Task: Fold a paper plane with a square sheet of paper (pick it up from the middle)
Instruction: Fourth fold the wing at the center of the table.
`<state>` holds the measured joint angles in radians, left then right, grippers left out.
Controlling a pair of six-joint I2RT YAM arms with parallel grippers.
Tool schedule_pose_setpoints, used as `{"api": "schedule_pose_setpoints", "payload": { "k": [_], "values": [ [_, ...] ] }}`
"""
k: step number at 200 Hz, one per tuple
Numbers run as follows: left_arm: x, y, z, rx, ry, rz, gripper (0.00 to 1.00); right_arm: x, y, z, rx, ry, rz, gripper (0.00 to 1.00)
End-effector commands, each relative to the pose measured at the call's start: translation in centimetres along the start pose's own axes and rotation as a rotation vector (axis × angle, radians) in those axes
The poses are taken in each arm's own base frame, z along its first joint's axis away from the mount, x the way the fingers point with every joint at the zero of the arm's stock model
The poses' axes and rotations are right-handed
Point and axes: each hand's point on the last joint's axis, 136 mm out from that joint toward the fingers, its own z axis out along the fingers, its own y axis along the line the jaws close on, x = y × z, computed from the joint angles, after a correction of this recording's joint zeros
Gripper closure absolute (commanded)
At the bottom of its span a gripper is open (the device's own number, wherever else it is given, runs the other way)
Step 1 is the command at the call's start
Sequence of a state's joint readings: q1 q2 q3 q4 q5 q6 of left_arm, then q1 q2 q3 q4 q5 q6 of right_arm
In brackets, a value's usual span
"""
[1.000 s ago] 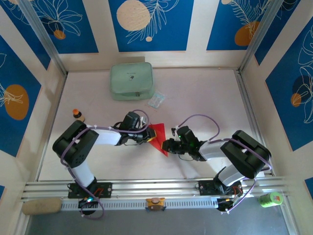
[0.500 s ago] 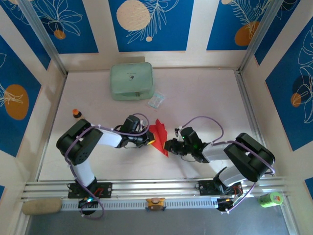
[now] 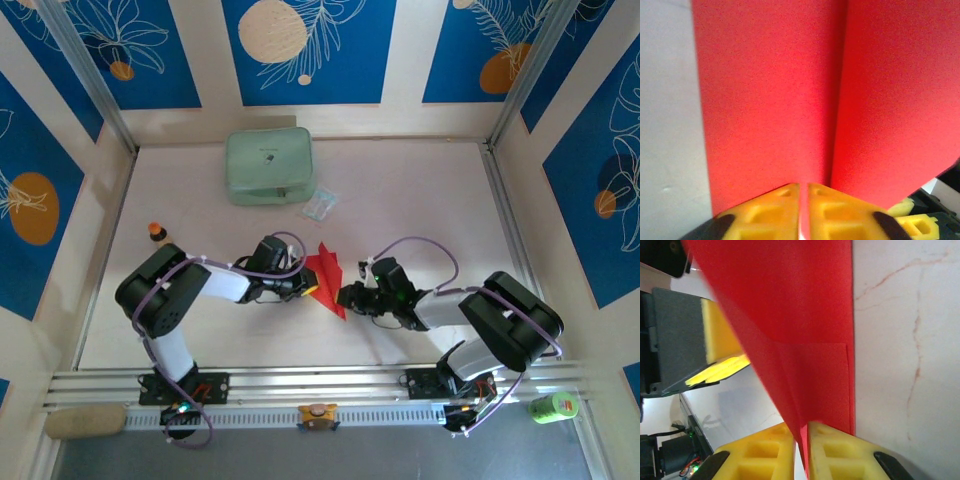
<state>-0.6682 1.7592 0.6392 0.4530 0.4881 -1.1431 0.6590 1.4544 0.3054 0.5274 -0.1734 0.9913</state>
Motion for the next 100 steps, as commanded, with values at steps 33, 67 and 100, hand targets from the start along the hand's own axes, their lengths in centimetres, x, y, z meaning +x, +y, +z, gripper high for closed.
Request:
{"api": "schedule_pose_setpoints", "payload": {
  "k": [33,67,100],
  "values": [
    [-0.7,-3.6,-3.0,0.048,-0.097,0.099,0.56,-0.3,1.0,-0.3,0.100,0.032,-0.246,0.85],
    [-2.1,-5.0,-4.4,0.023,-0.152,0.145,0.40,-0.2,0.8,0.2,0.182,0.041,-0.373,0.85],
    [-2.8,-5.1,-3.9,0.014,-0.130,0.123,0.30,0.0,1.5,0.7,0.203,0.040,-0.473,0.86]
  ]
}}
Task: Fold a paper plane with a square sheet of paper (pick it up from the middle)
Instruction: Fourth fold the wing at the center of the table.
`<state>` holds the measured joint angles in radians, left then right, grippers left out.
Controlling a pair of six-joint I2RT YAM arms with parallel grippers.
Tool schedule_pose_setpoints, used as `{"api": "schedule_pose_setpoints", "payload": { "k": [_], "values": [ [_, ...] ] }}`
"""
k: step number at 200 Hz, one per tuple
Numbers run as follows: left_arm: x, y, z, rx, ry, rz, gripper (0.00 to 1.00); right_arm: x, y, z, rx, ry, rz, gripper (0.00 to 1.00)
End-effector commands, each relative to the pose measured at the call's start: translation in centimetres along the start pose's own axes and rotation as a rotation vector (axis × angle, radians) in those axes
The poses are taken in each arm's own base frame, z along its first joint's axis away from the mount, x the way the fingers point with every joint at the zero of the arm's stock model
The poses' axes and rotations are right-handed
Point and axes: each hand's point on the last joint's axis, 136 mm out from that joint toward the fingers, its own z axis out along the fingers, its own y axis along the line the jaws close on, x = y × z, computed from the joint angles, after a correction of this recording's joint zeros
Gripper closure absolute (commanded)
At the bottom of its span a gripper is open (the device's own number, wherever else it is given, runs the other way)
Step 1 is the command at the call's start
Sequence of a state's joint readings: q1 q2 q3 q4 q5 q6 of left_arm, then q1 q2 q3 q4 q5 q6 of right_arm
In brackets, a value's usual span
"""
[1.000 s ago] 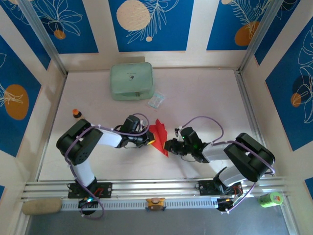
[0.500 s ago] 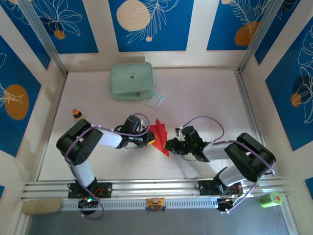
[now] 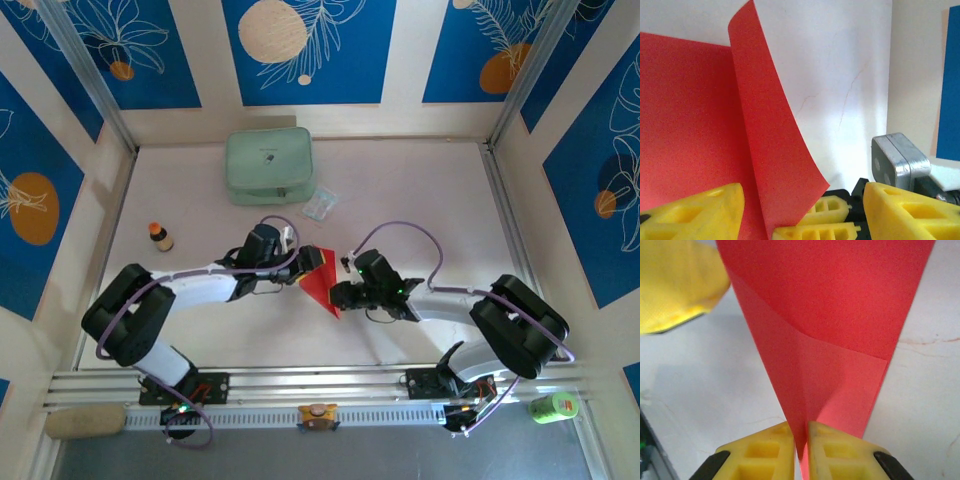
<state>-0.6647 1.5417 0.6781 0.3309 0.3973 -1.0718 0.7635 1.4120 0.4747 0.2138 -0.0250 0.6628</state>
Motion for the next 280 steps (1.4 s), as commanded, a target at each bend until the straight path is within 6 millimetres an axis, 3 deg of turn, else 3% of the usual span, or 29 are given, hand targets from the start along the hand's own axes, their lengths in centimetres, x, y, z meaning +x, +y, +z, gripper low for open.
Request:
{"api": "schedule_pose_setpoints", "payload": {
  "k": [1,63,109,181,203,237,280],
  "values": [
    [-0.6,0.6,0.3,-0.048,0.012,-0.003,0.29,0.1,-0.2,0.3,0.065,0.011,-0.117,0.86],
    [-1.4,1.2,1.1,-0.099,0.053,-0.039,0.28,-0.1,0.7,0.3,0.142,-0.039,-0.317,0.87],
    [-0.7,2.4,2.3,-0.148,0.125,-0.085,0.40,-0.4,0.8,-0.1,0.173,-0.075,-0.408,0.86],
    [0.0,3.0,2.3,-0.165,0.159,-0.120,0.92,-0.2,0.7,-0.5,0.255,-0.167,-0.602,0.72],
    [0.2,3.0,2.2,-0.158,0.163,-0.135,1.00,-0.3,0.6,-0.6,0.286,-0.205,-0.665,0.63],
    [0.2,2.9,2.1,-0.158,0.167,-0.141,1.00,-0.5,0.3,-0.7,0.345,-0.240,-0.729,0.51],
    [0.1,2.8,2.2,-0.163,0.169,-0.141,1.00,-1.0,0.5,0.0,0.415,-0.266,-0.792,0.55]
  ]
}}
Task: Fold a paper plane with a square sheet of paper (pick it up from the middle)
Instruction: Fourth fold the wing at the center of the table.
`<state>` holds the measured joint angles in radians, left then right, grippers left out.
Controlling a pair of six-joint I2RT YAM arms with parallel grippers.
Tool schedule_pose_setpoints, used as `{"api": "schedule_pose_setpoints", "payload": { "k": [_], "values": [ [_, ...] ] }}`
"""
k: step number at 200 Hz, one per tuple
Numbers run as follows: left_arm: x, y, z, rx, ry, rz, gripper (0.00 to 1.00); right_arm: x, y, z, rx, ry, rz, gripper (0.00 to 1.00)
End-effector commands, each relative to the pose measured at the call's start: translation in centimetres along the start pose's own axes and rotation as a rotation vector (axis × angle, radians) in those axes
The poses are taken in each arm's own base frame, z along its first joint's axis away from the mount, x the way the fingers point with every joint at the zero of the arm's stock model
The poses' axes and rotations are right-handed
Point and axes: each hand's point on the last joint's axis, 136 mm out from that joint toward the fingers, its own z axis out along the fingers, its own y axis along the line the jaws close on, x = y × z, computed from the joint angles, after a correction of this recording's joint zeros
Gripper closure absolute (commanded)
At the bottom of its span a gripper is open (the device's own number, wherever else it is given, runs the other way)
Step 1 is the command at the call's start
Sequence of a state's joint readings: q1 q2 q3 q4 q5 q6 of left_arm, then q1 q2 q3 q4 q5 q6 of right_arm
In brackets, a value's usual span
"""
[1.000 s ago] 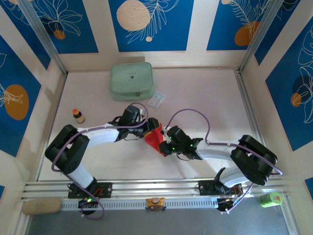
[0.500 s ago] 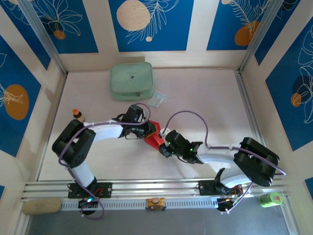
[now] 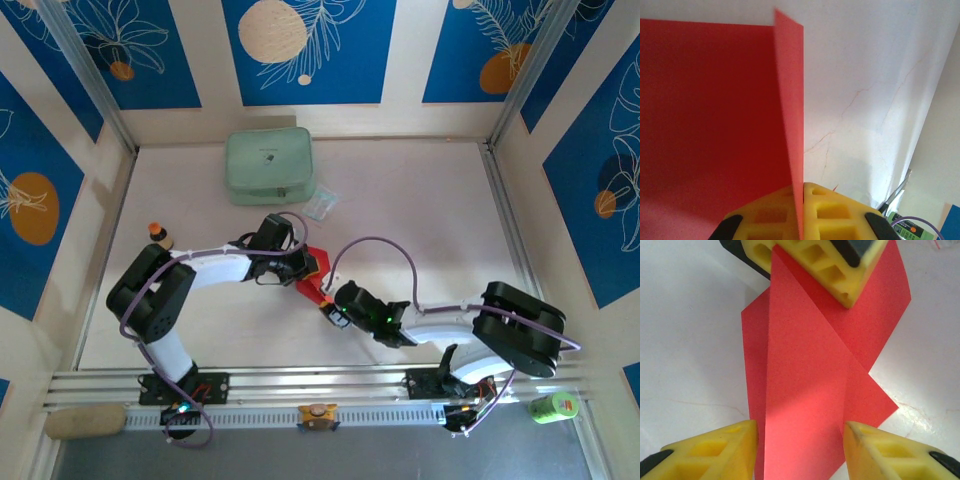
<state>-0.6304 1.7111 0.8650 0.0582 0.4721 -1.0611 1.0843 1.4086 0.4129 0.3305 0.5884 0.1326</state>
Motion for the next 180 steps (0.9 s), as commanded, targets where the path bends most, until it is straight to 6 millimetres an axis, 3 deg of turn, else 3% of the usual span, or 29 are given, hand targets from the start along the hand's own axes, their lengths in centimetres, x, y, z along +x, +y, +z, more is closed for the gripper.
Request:
{"api": "schedule_pose_setpoints", "payload": {
  "k": [1,61,180],
  "values": [
    [-0.05,-0.21,-0.22,0.000,0.018,-0.016,1.00,-1.09,-0.81,0.44,0.090,-0.038,-0.046,0.55],
    [-0.04,0.05,-0.10,-0.004,0.016,-0.022,0.98,-0.94,-0.38,1.01,0.120,-0.039,-0.061,0.67],
    [0.00,0.43,-0.14,-0.017,0.012,-0.027,0.96,-1.66,-0.45,0.40,0.122,-0.068,-0.015,0.62]
  ]
}}
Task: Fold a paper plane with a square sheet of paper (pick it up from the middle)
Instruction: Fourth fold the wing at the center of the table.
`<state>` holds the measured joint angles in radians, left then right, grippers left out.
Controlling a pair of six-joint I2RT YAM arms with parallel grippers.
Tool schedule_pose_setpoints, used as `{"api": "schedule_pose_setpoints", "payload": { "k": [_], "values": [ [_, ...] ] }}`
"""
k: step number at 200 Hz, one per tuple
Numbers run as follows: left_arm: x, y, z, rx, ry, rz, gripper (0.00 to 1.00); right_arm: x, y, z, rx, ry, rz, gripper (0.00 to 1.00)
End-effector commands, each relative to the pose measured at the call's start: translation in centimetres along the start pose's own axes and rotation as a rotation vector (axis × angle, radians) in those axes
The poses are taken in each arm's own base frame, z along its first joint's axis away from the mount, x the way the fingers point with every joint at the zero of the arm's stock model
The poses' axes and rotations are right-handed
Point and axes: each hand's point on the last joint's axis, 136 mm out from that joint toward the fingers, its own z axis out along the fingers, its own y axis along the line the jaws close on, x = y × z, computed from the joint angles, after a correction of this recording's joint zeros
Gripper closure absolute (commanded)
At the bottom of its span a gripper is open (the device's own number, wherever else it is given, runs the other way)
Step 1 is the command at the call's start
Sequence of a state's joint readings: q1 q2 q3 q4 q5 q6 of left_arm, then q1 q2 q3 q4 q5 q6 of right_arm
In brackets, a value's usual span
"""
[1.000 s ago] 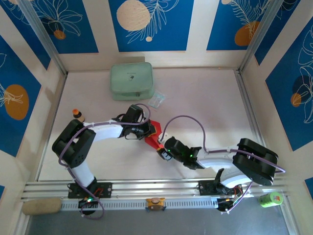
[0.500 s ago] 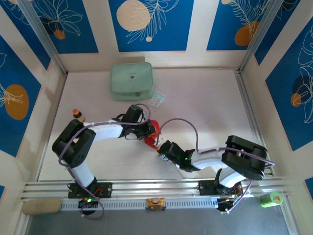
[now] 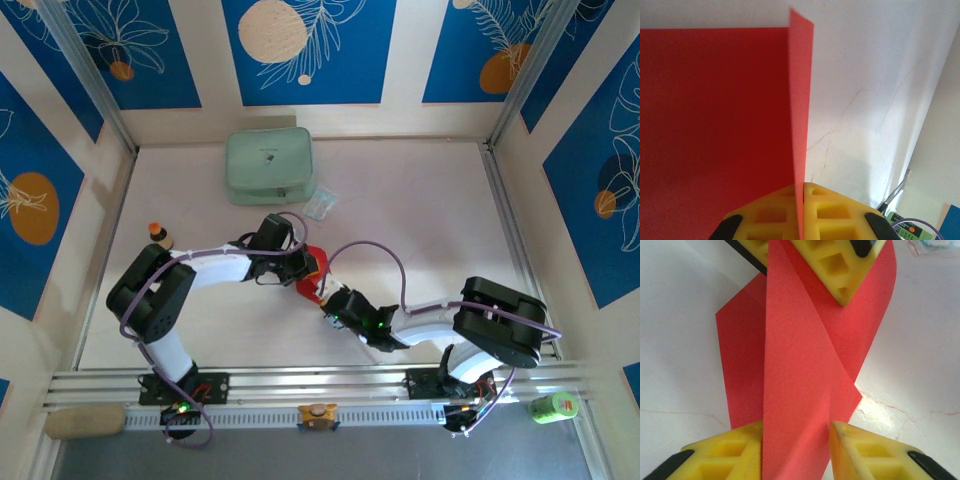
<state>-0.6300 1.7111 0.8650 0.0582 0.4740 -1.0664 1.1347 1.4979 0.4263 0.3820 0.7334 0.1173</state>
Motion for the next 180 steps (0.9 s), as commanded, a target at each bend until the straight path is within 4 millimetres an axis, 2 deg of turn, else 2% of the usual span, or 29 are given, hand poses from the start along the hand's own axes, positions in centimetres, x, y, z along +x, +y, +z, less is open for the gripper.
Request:
{"api": "schedule_pose_setpoints", "payload": {
  "k": [1,42,97,126,180],
  "values": [
    [-0.01,0.44,-0.13,-0.017,0.010,-0.022,0.96,-2.05,-0.23,-0.47,0.015,-0.064,0.044,0.62],
    [-0.05,0.48,-0.10,-0.016,0.009,-0.024,0.96,-1.79,-0.13,-0.52,0.012,-0.068,0.035,0.58],
    [0.01,0.55,-0.11,-0.015,0.007,-0.025,0.96,-1.51,0.07,-0.22,0.003,-0.051,0.048,0.74],
    [0.00,0.54,-0.15,-0.016,0.006,-0.025,0.95,-1.47,0.17,-0.20,-0.004,-0.047,0.055,0.79],
    [-0.07,0.54,-0.19,-0.018,0.002,-0.024,0.94,-2.26,0.14,-0.46,-0.011,-0.055,0.064,0.74]
  ]
}}
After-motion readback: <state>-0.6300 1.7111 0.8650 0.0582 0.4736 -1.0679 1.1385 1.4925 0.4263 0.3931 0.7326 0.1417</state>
